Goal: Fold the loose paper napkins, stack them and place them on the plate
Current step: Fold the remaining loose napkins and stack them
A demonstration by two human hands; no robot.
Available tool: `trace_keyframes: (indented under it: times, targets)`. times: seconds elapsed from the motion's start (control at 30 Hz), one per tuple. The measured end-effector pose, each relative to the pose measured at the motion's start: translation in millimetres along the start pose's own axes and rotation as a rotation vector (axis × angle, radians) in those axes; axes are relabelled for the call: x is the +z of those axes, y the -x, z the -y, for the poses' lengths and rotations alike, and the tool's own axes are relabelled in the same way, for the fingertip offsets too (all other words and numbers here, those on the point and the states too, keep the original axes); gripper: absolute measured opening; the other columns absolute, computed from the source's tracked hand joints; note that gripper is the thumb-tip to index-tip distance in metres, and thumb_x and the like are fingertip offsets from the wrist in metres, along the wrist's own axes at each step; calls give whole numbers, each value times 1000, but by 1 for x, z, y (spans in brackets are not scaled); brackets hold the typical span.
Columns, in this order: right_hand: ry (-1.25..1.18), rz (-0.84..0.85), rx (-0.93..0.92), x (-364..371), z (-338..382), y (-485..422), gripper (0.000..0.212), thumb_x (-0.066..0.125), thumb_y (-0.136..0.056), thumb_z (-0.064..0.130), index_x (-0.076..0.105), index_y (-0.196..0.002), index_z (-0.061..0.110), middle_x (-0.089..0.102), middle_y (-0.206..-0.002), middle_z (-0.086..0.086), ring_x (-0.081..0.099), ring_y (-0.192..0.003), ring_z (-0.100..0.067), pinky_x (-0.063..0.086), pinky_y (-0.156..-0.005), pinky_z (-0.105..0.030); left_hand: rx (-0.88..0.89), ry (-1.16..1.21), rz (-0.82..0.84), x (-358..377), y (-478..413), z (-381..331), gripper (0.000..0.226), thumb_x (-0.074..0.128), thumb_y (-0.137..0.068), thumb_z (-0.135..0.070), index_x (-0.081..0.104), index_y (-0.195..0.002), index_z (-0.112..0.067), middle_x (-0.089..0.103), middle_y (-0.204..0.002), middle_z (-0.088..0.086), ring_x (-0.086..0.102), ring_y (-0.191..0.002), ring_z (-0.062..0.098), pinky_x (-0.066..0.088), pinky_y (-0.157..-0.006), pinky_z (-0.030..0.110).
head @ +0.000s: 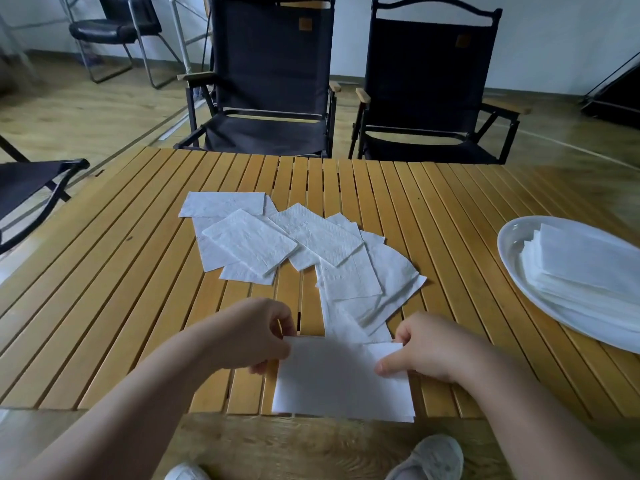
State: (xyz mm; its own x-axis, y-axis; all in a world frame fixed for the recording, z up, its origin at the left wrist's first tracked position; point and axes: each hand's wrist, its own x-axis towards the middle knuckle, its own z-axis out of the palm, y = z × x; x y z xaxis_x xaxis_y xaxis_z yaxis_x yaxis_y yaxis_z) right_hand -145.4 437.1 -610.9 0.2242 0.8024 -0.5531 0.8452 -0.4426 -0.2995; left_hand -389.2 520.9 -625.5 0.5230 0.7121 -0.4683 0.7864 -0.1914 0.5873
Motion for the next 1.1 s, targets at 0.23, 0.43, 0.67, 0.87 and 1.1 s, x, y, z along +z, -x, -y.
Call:
trace_keyframes:
  times: [0.23, 0.43, 0.67, 0.87, 1.1]
  targets:
    - [-72, -247, -131, 1, 6, 0, 27, 77, -81, 45, 57, -85, 27, 57, -74, 7, 50, -63, -9, 37, -56, -25, 137, -256, -241, 3, -6, -10, 17, 71, -86, -42, 66, -96, -29, 59, -96, -12, 53, -76, 4, 37, -59, 15]
    - [-109, -205, -211, 3, 4, 0, 13, 77, -83, 32, 64, -83, 29, 55, -77, 11, 52, -68, -5, 44, -61, -25, 184, -292, -153, 8, -10, -8, 14, 71, -86, -42, 66, -92, -30, 57, -95, -14, 56, -83, 7, 50, -70, 22]
    - [-49, -266, -282, 10, 8, -3, 8, 74, -86, 30, 67, -86, 34, 64, -82, 9, 61, -73, -6, 50, -60, -25, 181, -316, -118, 8, -9, -7, 11, 72, -86, -38, 65, -89, -30, 60, -95, -10, 58, -83, 11, 45, -66, 20]
    - [5, -277, -328, 20, 12, -11, 2, 68, -92, 32, 69, -91, 33, 62, -97, 14, 60, -82, -3, 51, -72, -21, 192, -300, -118, 7, -12, -5, 12, 73, -86, -37, 63, -84, -32, 60, -93, -11, 55, -77, 7, 43, -62, 17]
    - [89, -252, -331, 23, 13, -18, 15, 52, -100, 24, 59, -87, 25, 53, -103, 9, 58, -84, -11, 50, -74, -29, 246, -248, -187, 9, -17, -2, 14, 72, -87, -36, 69, -98, -28, 59, -95, -13, 58, -82, 9, 53, -73, 26]
